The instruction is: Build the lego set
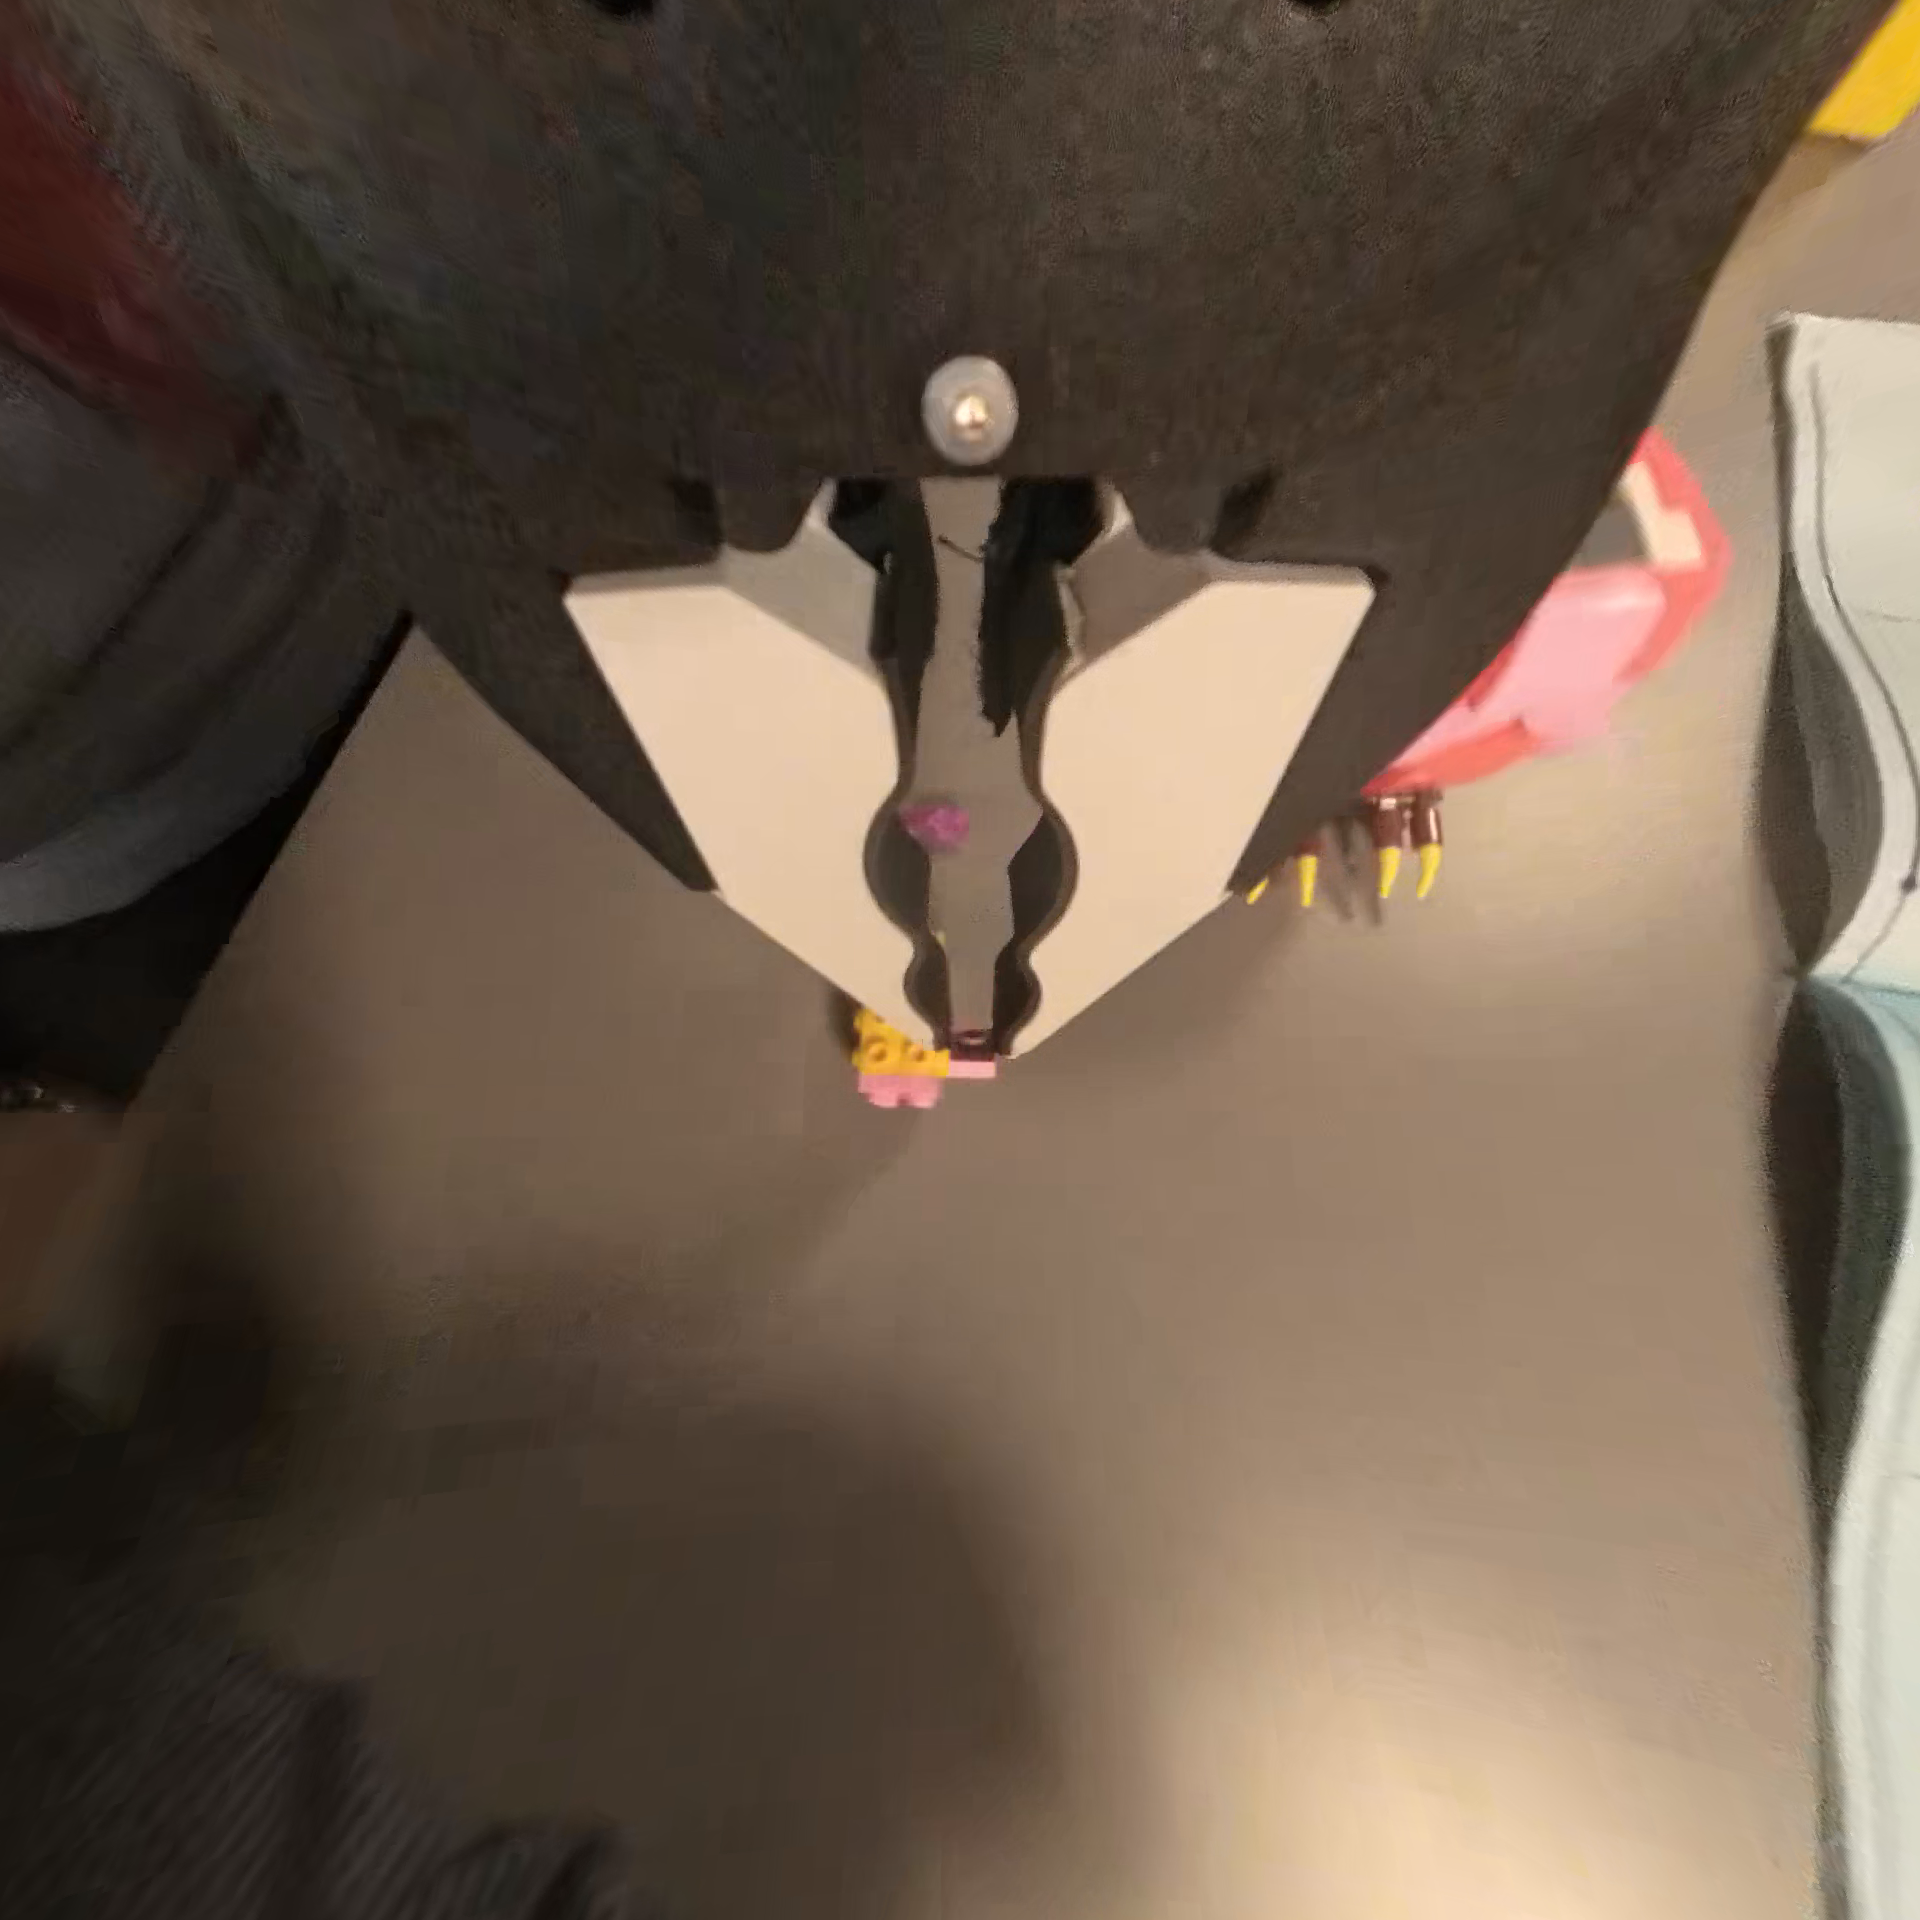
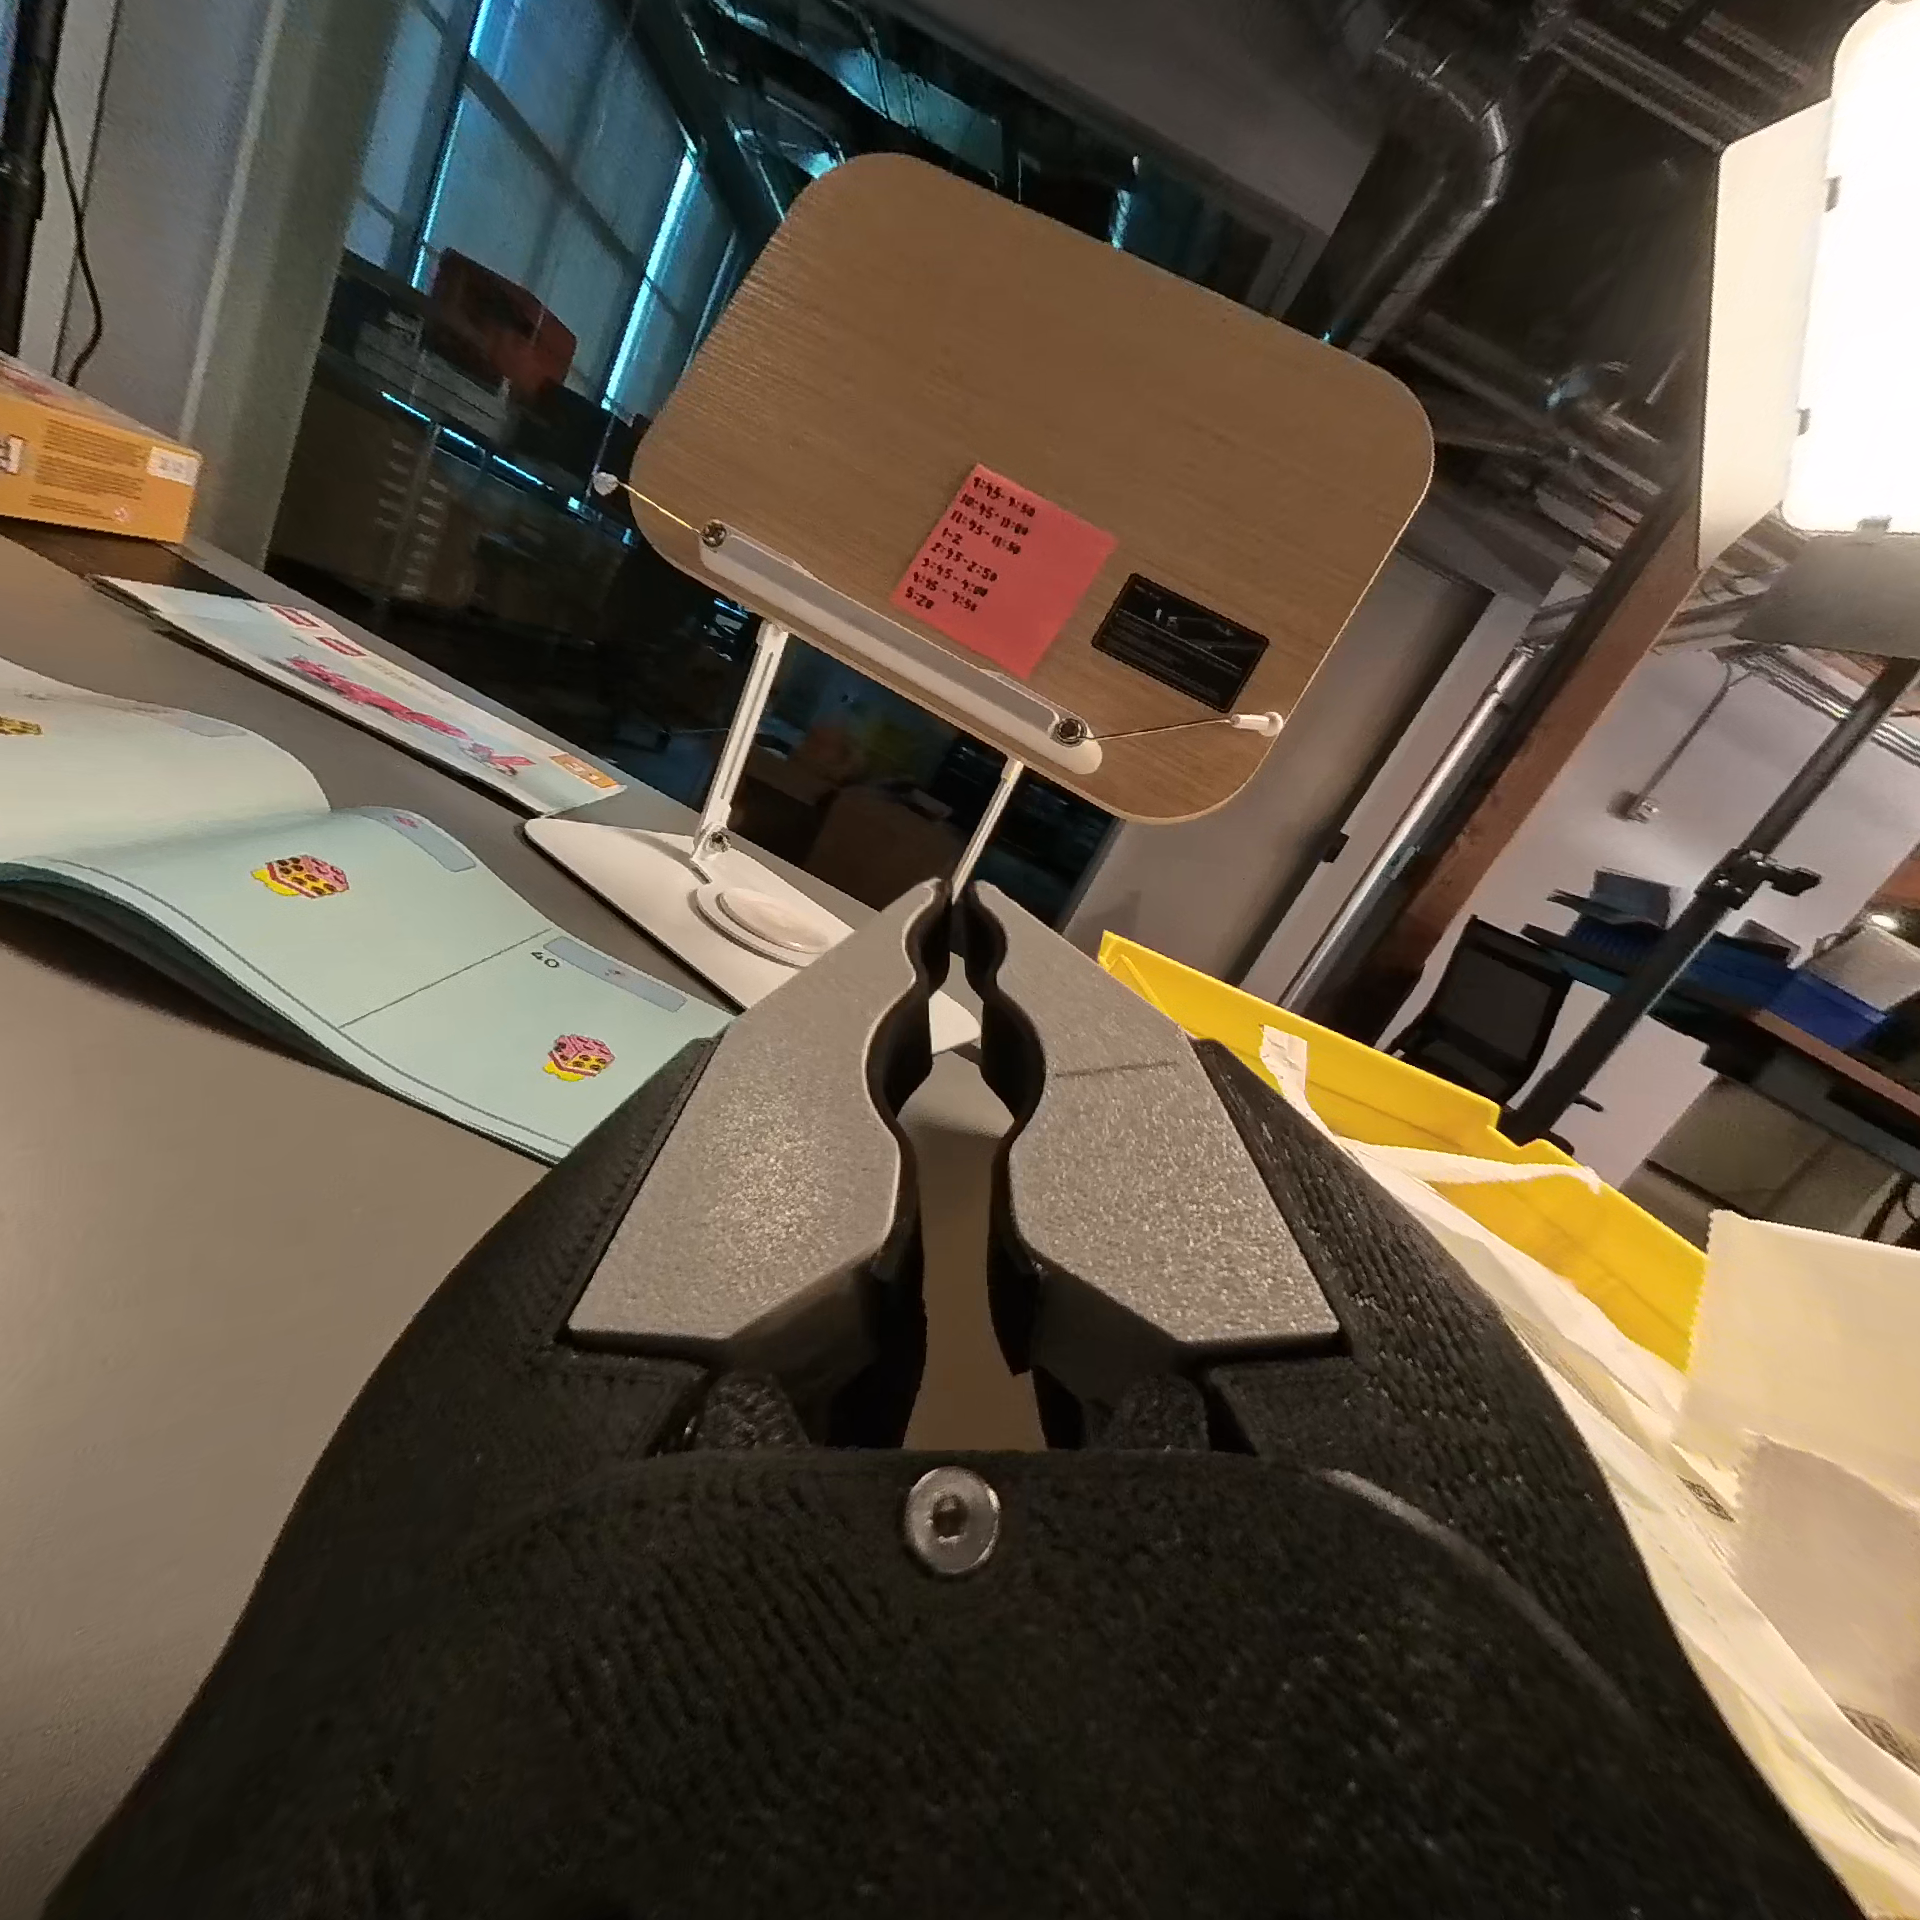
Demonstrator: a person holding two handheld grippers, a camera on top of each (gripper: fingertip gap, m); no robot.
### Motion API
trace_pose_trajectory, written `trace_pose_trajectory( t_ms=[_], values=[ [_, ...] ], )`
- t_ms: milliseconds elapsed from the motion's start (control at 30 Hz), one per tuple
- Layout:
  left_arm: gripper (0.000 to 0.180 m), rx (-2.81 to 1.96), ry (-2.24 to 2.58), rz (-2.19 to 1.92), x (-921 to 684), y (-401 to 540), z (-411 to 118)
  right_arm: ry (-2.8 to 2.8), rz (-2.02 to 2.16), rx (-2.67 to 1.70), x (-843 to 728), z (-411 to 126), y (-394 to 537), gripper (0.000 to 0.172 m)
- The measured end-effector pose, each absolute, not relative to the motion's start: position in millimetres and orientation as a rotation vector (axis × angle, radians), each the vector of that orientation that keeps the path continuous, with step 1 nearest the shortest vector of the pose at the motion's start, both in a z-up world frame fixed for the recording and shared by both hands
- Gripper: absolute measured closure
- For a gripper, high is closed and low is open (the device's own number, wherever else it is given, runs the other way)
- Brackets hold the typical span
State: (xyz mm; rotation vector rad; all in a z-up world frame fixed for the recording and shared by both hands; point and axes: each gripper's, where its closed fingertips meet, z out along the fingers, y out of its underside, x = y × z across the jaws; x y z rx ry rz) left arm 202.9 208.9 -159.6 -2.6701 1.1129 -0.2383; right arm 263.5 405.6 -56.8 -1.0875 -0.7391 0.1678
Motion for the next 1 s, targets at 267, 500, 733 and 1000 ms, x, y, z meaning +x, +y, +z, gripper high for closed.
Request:
trace_pose_trajectory(
  t_ms=[267, 500, 733, 1000],
  values=[
    [0.174, -2.878, 1.195, -0.120, 190.0, 235.2, -184.5, -0.730, 0.181, -1.086, 264.6, -55.6, 404.3, 0.172],
    [0.142, -2.852, 1.182, -0.089, 187.6, 245.0, -184.9, -0.727, 0.187, -1.091, 264.6, -55.9, 404.2, 0.172],
    [0.132, -2.638, 0.887, -0.316, 192.6, 236.9, -147.6, -0.726, 0.199, -1.096, 264.5, -56.3, 404.5, 0.172],
    [0.122, -2.317, 0.851, -0.462, 212.0, 192.8, -139.7, -0.742, 0.204, -1.098, 261.3, -58.1, 404.2, 0.172]
  ],
)
